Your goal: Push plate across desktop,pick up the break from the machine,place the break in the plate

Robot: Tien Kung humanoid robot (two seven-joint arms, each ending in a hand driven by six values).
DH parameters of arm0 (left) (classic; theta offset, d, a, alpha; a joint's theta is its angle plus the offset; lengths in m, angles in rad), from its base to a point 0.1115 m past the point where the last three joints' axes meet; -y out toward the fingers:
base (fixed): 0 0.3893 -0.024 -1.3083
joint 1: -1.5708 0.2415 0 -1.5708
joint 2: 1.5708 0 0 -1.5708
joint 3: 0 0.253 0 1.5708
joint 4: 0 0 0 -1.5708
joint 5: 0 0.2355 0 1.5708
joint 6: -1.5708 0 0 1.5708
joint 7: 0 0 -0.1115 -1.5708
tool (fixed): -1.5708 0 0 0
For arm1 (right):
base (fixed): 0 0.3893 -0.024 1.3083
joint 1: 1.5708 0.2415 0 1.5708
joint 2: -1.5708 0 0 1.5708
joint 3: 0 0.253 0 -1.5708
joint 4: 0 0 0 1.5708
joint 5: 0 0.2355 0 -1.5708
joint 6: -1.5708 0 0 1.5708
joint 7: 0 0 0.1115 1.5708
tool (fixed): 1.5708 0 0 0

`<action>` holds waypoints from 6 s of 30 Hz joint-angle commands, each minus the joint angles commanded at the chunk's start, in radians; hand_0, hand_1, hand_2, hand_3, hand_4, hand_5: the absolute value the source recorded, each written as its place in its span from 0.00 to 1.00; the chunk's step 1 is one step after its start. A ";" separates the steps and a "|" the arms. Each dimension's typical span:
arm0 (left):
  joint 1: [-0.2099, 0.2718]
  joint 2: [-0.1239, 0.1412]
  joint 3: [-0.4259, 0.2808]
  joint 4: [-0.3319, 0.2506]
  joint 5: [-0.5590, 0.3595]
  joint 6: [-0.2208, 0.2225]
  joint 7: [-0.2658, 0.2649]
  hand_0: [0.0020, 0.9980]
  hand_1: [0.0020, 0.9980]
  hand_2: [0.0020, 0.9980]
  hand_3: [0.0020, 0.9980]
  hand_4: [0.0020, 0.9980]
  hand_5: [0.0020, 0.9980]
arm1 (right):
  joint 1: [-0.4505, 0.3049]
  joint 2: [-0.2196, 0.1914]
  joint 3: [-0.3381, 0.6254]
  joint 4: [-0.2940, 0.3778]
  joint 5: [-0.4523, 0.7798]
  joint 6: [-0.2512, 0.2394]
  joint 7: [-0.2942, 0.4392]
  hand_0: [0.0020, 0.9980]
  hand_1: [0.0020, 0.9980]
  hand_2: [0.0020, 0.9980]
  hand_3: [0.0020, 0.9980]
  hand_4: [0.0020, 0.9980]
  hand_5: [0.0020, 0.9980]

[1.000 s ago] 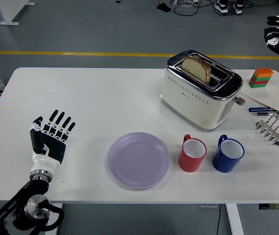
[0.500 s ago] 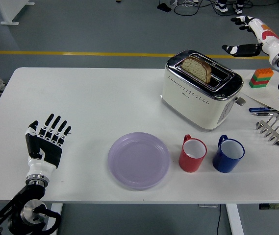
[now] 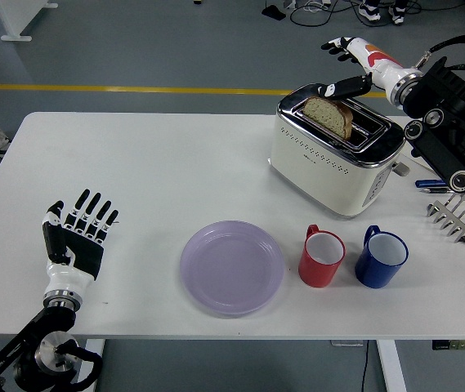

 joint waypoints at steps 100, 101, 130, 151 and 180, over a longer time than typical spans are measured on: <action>-0.009 -0.004 0.007 0.018 0.000 0.009 -0.009 0.75 0.75 0.78 0.75 0.54 1.00 | -0.002 0.029 0.047 0.031 -0.018 -0.430 0.009 0.11 0.21 0.32 0.44 0.40 0.00; -0.009 -0.005 0.005 0.018 0.000 0.009 -0.009 0.75 0.76 0.79 0.76 0.53 1.00 | -0.014 0.018 0.047 0.063 0.004 -0.426 -0.003 0.11 0.20 0.32 0.44 0.40 0.00; 0.020 -0.010 -0.051 0.008 0.010 0.009 -0.010 0.78 0.86 0.85 0.84 0.50 1.00 | -0.358 -0.073 -0.207 0.554 0.667 -0.320 -0.086 0.10 0.19 0.32 0.42 0.41 0.00; 0.027 -0.011 -0.080 0.001 0.015 0.010 -0.011 0.75 0.74 0.76 0.72 0.49 1.00 | -0.381 0.048 -0.361 0.452 0.686 -0.359 -0.032 0.13 0.20 0.33 0.43 0.45 0.00; 0.038 -0.017 -0.108 0.006 0.007 0.022 -0.024 0.75 0.74 0.76 0.72 0.52 1.00 | -0.383 0.080 -0.396 0.324 0.626 -0.234 0.153 0.38 0.42 0.44 0.51 0.49 0.19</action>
